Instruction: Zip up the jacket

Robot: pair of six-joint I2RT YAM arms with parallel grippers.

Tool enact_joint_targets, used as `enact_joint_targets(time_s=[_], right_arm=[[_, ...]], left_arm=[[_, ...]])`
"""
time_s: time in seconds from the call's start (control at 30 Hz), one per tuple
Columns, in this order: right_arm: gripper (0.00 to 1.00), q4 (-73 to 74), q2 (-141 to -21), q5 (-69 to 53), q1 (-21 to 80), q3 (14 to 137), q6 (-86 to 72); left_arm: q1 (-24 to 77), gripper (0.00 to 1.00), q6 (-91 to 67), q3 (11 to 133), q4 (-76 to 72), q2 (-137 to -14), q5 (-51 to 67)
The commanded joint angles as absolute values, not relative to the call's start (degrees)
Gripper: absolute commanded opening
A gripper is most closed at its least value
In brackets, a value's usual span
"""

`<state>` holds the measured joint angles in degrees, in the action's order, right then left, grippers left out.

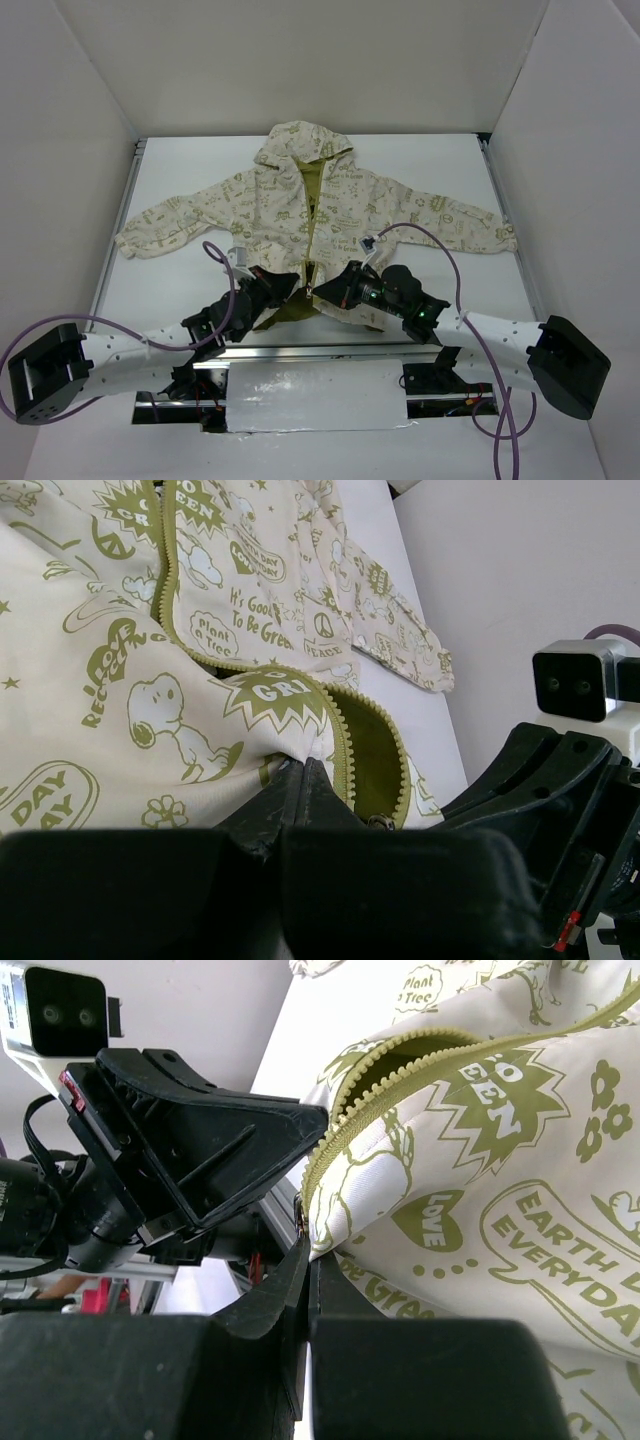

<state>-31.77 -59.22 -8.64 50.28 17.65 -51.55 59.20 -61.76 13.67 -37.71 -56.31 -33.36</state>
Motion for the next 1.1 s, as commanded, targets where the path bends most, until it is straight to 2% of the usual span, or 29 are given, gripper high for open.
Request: enact_joint_targets(time_s=[0.0, 1.07], right_arm=[[0.00, -35.42, -58.54, -9.75, 50.80, 17.58, -51.24], [0.00, -31.82, -60.82, -9.15, 50.80, 21.62, -49.04]], left_arm=[[59.59, 0.00, -61.79, 16.26, -41.66, -56.95, -34.10], [59.68, 0.00, -61.00, 16.35, -42.89, -57.66, -31.29]])
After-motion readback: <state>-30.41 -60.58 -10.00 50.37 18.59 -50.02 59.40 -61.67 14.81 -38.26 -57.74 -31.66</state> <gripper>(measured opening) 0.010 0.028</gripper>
